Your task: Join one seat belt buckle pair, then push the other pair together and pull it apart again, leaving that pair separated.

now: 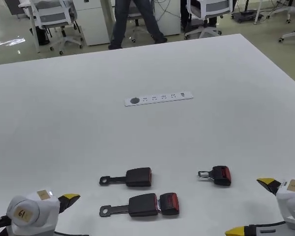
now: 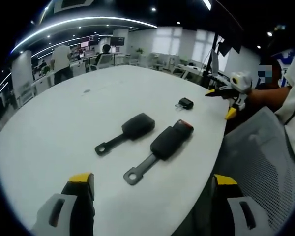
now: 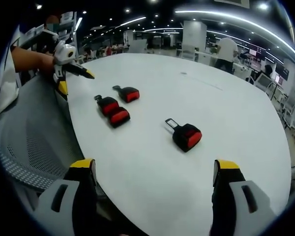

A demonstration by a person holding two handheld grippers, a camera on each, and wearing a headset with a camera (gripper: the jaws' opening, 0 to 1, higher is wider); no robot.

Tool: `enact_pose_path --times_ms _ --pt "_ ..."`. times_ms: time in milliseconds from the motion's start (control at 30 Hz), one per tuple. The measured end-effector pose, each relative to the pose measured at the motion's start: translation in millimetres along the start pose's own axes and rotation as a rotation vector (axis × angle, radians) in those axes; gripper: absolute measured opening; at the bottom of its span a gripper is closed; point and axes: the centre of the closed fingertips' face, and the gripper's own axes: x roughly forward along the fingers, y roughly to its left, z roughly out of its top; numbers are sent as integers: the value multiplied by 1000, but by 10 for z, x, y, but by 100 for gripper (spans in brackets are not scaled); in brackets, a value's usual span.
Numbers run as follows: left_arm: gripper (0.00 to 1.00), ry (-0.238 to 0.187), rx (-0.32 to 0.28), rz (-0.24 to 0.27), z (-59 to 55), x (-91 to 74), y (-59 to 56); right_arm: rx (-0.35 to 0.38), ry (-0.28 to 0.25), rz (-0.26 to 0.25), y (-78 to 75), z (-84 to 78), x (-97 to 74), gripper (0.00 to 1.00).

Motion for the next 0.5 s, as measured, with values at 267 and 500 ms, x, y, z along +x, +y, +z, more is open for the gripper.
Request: enact_pose_path --times_ms 267,500 --pt "100 -30 -25 17 14 -36 55 -6 1 -4 1 31 -3 100" --pt "100 -70 -63 12 60 -27 30 -7 5 -1 21 34 -27 100"
